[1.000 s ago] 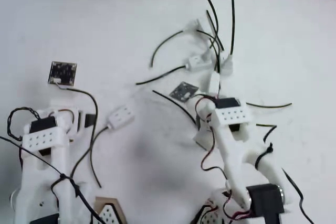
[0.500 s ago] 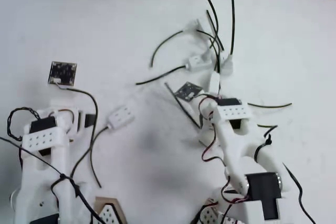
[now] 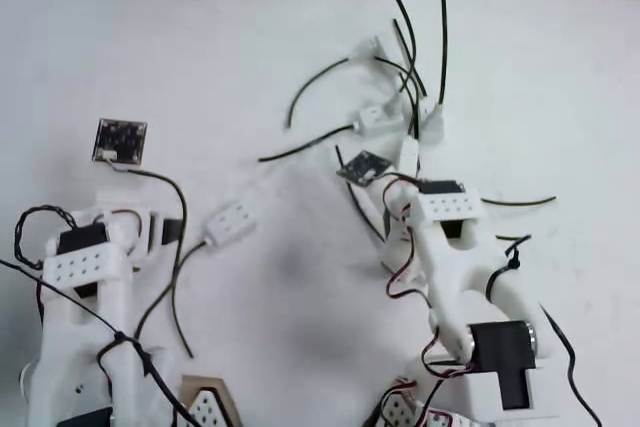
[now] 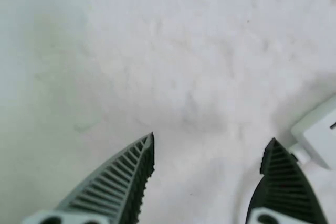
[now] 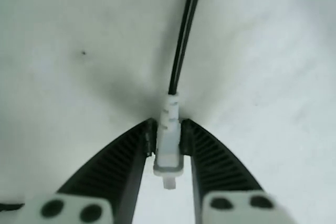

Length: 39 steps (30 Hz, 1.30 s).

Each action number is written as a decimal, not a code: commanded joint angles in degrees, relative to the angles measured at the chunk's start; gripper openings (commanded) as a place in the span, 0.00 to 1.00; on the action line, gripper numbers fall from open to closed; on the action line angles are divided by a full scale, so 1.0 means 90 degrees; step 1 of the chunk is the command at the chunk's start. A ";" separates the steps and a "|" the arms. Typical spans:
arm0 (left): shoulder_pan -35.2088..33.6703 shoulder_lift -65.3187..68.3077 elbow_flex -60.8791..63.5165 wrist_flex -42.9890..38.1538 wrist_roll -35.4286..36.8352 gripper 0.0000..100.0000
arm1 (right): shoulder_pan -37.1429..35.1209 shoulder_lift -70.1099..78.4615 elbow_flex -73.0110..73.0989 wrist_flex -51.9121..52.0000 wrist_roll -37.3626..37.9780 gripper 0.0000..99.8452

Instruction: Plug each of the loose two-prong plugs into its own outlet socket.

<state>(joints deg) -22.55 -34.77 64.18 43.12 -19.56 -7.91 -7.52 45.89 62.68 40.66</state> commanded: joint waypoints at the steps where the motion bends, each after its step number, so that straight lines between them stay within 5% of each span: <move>1: 0.0083 -0.0181 -0.0039 -0.0107 -0.0010 0.32 | 0.0044 -0.0024 -0.0527 0.0425 -0.0166 0.09; 20: 0.0083 -0.0181 -0.0039 -0.0107 -0.0010 0.32 | 0.0054 0.0708 -0.0723 0.0425 0.0098 0.02; 27: 0.0083 -0.0181 -0.0039 -0.0107 -0.0010 0.32 | -0.0151 -0.0220 -0.1231 0.1187 -0.0039 0.02; 39: 0.0435 -0.0190 -0.0176 -0.0107 0.0049 0.32 | -0.2642 -0.2642 -0.1553 0.0991 -0.2364 0.02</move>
<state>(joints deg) -20.53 -34.77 64.18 43.03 -19.56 -27.08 -27.38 34.29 74.81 23.78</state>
